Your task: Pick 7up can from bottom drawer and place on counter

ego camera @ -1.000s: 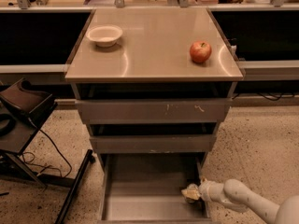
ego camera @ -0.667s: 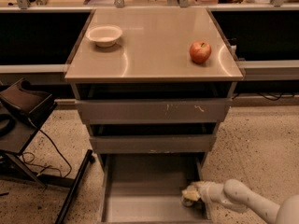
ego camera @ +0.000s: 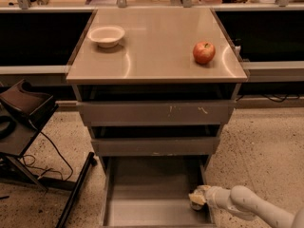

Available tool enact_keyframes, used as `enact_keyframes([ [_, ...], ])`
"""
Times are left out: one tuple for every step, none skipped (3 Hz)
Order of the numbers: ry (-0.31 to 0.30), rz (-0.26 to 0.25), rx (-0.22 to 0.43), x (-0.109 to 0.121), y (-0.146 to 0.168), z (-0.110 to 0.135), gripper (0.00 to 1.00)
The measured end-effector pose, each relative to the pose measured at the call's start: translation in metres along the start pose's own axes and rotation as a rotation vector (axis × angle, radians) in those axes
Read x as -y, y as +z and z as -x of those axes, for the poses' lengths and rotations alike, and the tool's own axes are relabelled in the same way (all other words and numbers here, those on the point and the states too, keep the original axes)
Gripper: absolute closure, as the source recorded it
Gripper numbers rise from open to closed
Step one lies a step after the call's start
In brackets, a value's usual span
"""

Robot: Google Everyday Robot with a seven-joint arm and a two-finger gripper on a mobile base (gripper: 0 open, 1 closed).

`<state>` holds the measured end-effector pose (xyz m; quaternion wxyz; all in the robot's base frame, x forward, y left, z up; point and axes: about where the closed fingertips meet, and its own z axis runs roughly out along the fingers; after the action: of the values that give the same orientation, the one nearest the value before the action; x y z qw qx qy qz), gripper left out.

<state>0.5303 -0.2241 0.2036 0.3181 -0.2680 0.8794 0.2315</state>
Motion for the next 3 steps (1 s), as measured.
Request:
enact_keyframes([
  [-0.022, -0.065, 0.051, 0.011, -0.053, 0.021, 1.00],
  [-0.049, -0.116, 0.137, 0.016, -0.143, 0.062, 1.00],
  [-0.086, -0.141, 0.223, 0.015, -0.243, 0.121, 1.00],
])
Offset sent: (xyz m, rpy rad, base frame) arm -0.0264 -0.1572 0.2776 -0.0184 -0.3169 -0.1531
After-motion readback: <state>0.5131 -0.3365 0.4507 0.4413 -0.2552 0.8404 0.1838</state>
